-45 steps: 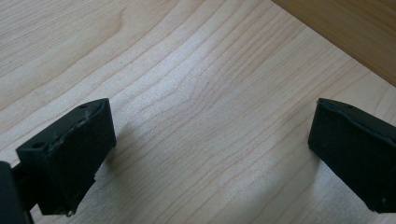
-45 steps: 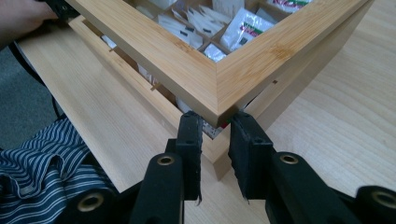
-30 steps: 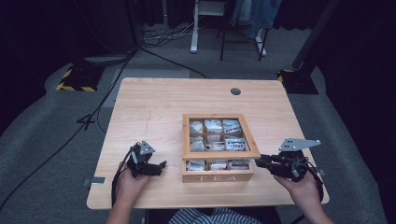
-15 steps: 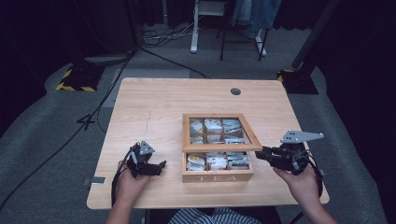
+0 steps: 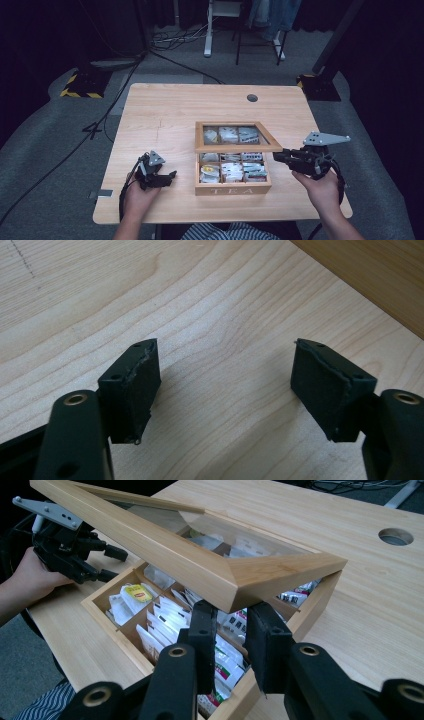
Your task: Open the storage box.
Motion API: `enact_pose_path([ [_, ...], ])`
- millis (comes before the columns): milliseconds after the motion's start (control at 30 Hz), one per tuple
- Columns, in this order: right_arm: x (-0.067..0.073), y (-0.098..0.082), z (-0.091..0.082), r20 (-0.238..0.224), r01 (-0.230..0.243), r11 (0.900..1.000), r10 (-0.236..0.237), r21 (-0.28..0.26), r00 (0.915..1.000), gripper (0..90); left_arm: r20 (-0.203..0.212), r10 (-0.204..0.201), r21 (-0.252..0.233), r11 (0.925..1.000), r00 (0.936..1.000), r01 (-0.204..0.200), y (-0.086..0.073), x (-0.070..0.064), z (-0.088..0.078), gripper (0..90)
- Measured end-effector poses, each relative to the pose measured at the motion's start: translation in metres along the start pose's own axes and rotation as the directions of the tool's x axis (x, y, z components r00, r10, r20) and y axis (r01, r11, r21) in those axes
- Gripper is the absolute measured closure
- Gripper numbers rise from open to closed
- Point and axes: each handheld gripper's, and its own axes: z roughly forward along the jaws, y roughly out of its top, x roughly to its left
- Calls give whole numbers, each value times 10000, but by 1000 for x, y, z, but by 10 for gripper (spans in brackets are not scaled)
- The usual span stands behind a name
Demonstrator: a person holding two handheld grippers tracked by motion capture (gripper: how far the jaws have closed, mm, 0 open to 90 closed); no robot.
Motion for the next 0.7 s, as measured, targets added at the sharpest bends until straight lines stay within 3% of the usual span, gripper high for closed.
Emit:
enact_pose_path([
  [300,-4,8,4,172,48,9999,-45,-164,9998,739,96,-342,-86,9994,9994,343,1,0,-3,344],
  [700,-7,18,8,473,242,9985,-218,-491,9986,739,404,-407,-852,9954,9984,441,6,-7,-17,353],
])
